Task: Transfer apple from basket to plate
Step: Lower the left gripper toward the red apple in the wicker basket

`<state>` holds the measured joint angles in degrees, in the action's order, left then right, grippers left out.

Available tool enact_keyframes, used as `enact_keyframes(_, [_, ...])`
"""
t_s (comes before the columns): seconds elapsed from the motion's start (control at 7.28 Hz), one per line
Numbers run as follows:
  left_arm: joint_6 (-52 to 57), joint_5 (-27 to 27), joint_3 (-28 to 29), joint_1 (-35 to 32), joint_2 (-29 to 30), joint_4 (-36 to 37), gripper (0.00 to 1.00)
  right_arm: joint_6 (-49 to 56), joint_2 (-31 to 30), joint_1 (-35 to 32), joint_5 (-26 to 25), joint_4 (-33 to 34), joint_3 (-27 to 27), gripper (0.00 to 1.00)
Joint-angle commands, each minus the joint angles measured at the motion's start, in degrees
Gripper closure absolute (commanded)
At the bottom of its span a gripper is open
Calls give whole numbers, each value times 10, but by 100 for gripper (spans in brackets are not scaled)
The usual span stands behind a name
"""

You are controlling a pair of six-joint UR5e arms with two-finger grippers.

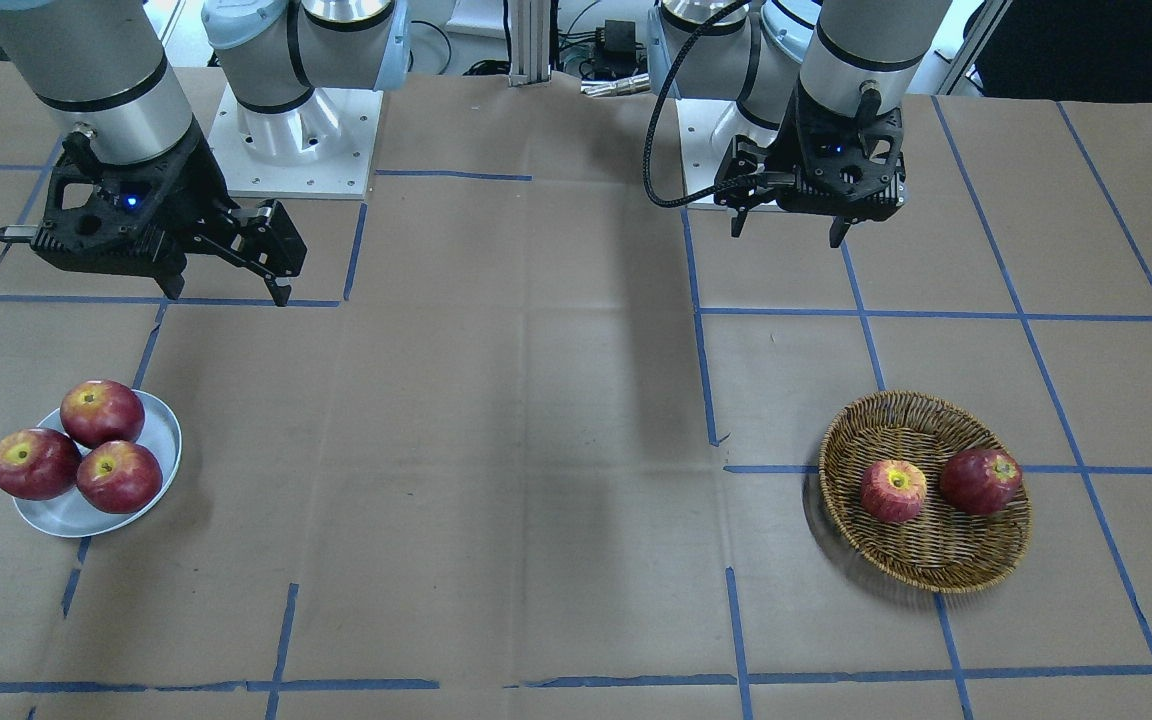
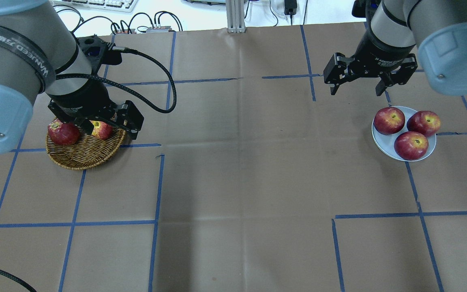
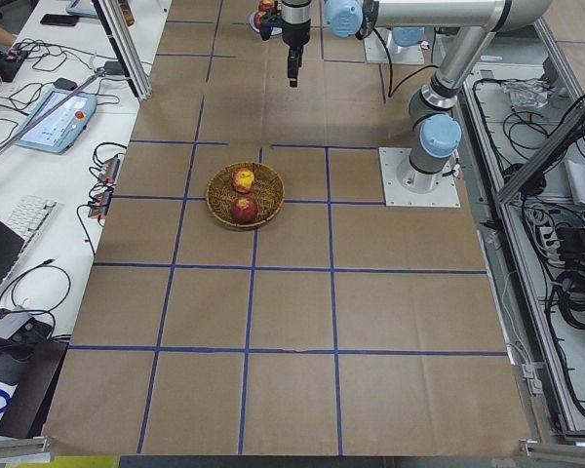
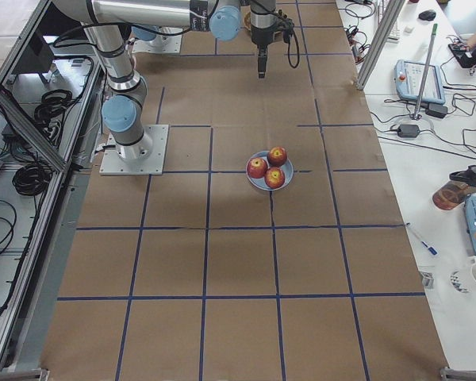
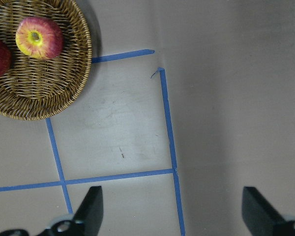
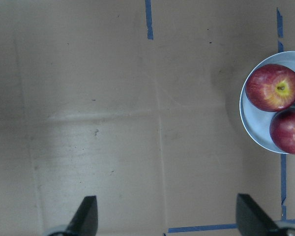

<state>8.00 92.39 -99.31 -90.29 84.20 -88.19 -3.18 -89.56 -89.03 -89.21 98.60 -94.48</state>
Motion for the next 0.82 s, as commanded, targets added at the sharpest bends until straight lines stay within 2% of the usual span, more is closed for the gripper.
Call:
enact_keyframes(0.0, [39, -2, -4, 34, 23, 26, 1, 0, 0, 0, 0, 0, 0, 0])
enact_keyframes(0.14, [87, -1, -5, 41, 52, 77, 1, 0, 0, 0, 0, -1, 0, 0])
enact_keyframes(0.41, [138, -1, -4, 76, 163, 219, 1, 0, 0, 0, 0, 0, 0, 0])
enact_keyframes(0.69, [194, -6, 5, 137, 226, 255, 1, 0, 0, 0, 0, -1, 0, 0])
